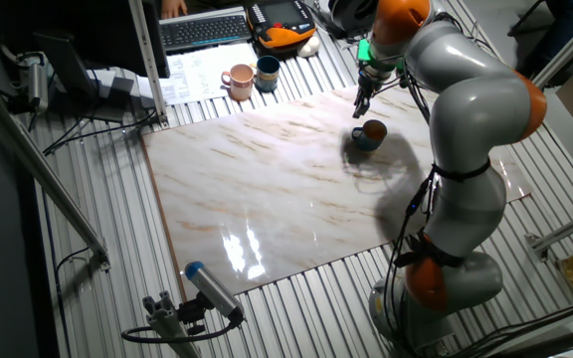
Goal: Pick up the cup
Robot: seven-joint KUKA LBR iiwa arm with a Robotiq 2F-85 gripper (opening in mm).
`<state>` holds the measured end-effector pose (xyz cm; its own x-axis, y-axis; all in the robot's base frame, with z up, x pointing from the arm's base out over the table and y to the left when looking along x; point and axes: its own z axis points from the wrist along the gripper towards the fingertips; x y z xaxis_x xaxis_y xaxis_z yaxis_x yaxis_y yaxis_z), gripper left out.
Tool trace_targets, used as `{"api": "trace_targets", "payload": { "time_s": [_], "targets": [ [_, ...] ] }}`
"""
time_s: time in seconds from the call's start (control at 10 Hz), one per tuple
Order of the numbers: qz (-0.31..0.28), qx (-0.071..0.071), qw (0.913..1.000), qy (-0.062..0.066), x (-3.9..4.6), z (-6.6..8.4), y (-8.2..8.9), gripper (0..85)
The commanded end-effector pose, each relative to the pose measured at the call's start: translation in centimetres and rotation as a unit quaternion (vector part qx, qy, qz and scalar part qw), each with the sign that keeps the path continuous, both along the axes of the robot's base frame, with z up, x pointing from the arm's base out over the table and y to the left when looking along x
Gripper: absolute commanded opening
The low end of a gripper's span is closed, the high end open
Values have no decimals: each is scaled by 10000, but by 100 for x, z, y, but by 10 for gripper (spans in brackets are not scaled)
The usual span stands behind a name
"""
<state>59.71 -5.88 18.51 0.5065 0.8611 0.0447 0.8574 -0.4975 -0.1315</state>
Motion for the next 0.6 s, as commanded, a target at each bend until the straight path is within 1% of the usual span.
{"api": "trace_targets", "payload": {
  "time_s": [0.0, 0.1, 0.4, 0.5],
  "targets": [
    [9, -10, 10000, 49, 7, -23, -2, 510],
    [26, -29, 9999, 113, 10, -42, -2, 340],
    [19, -98, 9989, 457, 11, -44, 0, 340],
    [-17, -41, 9990, 451, 12, -39, -3, 340]
  ]
}}
